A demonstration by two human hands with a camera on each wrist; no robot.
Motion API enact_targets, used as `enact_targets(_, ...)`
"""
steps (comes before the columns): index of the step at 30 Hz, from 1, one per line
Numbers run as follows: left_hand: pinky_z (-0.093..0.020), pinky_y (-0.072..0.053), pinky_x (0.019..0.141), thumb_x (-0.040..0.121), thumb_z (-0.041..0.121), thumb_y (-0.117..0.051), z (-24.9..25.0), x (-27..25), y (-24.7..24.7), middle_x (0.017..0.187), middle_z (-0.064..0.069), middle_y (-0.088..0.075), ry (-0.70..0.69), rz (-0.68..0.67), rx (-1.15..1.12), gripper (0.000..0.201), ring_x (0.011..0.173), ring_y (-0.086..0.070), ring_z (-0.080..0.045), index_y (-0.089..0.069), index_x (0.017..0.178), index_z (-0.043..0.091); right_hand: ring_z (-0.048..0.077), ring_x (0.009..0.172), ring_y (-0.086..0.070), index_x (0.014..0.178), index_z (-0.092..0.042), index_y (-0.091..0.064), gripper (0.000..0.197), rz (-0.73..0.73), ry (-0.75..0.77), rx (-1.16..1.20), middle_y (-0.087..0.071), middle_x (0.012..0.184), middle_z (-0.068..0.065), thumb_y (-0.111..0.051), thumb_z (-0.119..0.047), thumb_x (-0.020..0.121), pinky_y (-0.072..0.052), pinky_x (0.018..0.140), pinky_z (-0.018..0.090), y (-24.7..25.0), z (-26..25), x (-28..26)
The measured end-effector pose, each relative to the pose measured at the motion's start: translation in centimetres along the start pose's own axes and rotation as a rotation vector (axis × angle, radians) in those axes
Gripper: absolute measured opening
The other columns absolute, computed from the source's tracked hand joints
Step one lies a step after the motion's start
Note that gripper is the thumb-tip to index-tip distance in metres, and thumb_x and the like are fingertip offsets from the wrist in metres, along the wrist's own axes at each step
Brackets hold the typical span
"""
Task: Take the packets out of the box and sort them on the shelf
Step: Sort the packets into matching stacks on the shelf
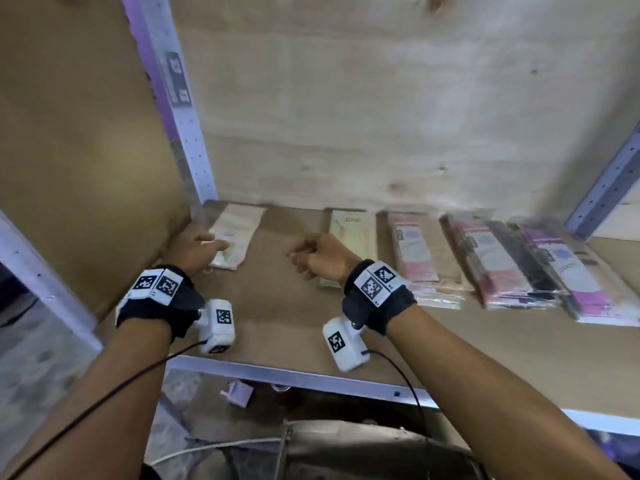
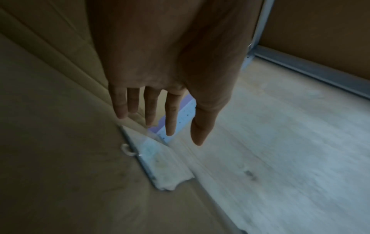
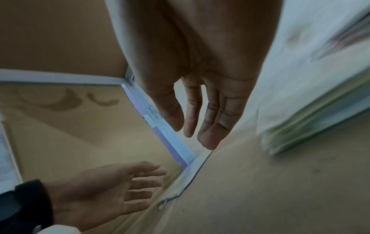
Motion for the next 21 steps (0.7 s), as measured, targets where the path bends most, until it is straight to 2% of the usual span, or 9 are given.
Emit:
enact_targets(3, -0.029, -0.046, 0.091, 0.088, 0.034, -0.073, -1.6, 0.0, -0.5, 0.146, -0.012, -0.052, 0.005, -0.092, 0.076, 0.066, 0.116, -0.059, -0.024, -0.049, 0.144, 0.007, 0.021, 0.077, -0.057, 0.115, 0.004, -0.06, 0.023, -0.054, -0.064, 0.058, -0.058, 0.089, 0.009, -0.056, -0.002, 0.094, -0.055, 0.068, 0.031, -3.7, -0.1, 3.0)
enact_targets(5, -0.03, -0.044, 0.097, 0.089, 0.033, -0.072, -1.8, 0.2, -0.8, 0.147, -0.009, -0.05, -0.022, -0.136, 0.059, 0.067, 0.126, -0.055, -0.023, -0.046, 0.146, 0.008, 0.025, 0.085, -0.058, 0.111, -0.004, -0.059, 0.018, -0.038, -0.091, 0.123, -0.059, 0.093, 0.01, -0.057, -0.001, 0.094, -0.056, 0.083, 0.041, -5.2, -0.2, 4.6)
enact_targets(7, -0.027, -0.045, 0.088, 0.09, 0.027, -0.071, -1.4, 0.3, -0.6, 0.137, -0.007, -0.061, -0.065, -0.149, -0.008, 0.052, 0.114, -0.061, -0.02, -0.057, 0.137, 0.009, 0.025, 0.087, -0.06, 0.113, -0.009, -0.056, 0.02, -0.029, -0.123, 0.205, -0.059, 0.094, 0.01, -0.057, -0.003, 0.094, -0.054, 0.089, 0.042, -6.4, -0.3, 5.9)
enact_targets(11, -0.034, -0.05, 0.086, 0.089, 0.032, -0.07, -2.1, 0.4, -0.6, 0.108, -0.007, -0.071, -0.012, -0.16, -0.008, 0.035, 0.097, -0.066, -0.026, -0.068, 0.117, 0.011, 0.016, 0.067, -0.054, 0.122, -0.011, -0.047, 0.034, 0.02, -0.203, 0.382, -0.052, 0.085, 0.009, -0.059, -0.002, 0.092, -0.053, 0.064, 0.029, -7.4, 0.2, 6.8)
enact_targets(13, -0.036, -0.05, 0.079, 0.091, 0.031, -0.067, -2.8, 0.2, -0.5, 0.087, -0.01, -0.062, 0.065, -0.159, -0.018, 0.026, 0.081, -0.059, -0.027, -0.066, 0.103, 0.008, 0.017, 0.064, -0.052, 0.127, -0.012, -0.047, 0.042, 0.051, -0.208, 0.371, -0.054, 0.087, 0.012, -0.06, -0.001, 0.089, -0.051, 0.059, 0.03, -7.1, 0.5, 6.7)
enact_targets(15, -0.033, -0.047, 0.073, 0.095, 0.018, -0.06, -2.8, -0.2, -0.6, 0.083, -0.013, -0.056, 0.115, -0.167, -0.089, 0.014, 0.075, -0.055, -0.025, -0.063, 0.093, 0.005, 0.018, 0.06, -0.048, 0.129, -0.013, -0.05, 0.044, 0.056, -0.2, 0.358, -0.057, 0.089, 0.015, -0.06, 0.0, 0.088, -0.044, 0.055, 0.029, -6.6, 0.7, 6.2)
enact_targets(17, -0.021, -0.046, 0.052, 0.097, 0.004, -0.047, -2.6, -1.0, -0.8, 0.075, -0.015, -0.056, 0.147, -0.188, -0.127, 0.018, 0.053, -0.056, -0.02, -0.059, 0.084, 0.004, 0.016, 0.056, -0.042, 0.125, -0.01, -0.055, 0.04, 0.076, -0.191, 0.365, -0.057, 0.085, 0.015, -0.06, 0.002, 0.087, -0.036, 0.05, 0.027, -5.7, 0.9, 5.6)
enact_targets(19, -0.014, -0.034, 0.033, 0.097, -0.004, -0.039, -1.5, -2.0, -0.7, 0.069, -0.012, -0.054, 0.118, -0.197, -0.161, 0.023, 0.036, -0.05, -0.01, -0.059, 0.098, 0.008, 0.013, 0.052, -0.039, 0.116, -0.007, -0.062, 0.031, 0.1, -0.184, 0.374, -0.055, 0.072, 0.007, -0.062, 0.003, 0.087, -0.03, 0.045, 0.023, -4.3, 1.0, 4.8)
enact_targets(21, -0.012, -0.034, 0.03, 0.094, -0.011, -0.04, 0.2, -3.0, -0.4, 0.072, -0.01, -0.055, 0.049, -0.189, -0.215, 0.036, 0.033, -0.05, -0.005, -0.056, 0.115, 0.014, 0.011, 0.051, -0.038, 0.11, -0.005, -0.067, 0.024, 0.111, -0.176, 0.37, -0.052, 0.066, 0.002, -0.064, 0.001, 0.087, -0.029, 0.044, 0.021, -2.8, 0.8, 3.9)
Point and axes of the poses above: each hand's wrist, its own x-axis towards the middle knuckle, its own y-axis out of the back of the hand, z = x × y, the point moved 10 cm from there along x, towards the middle knuckle
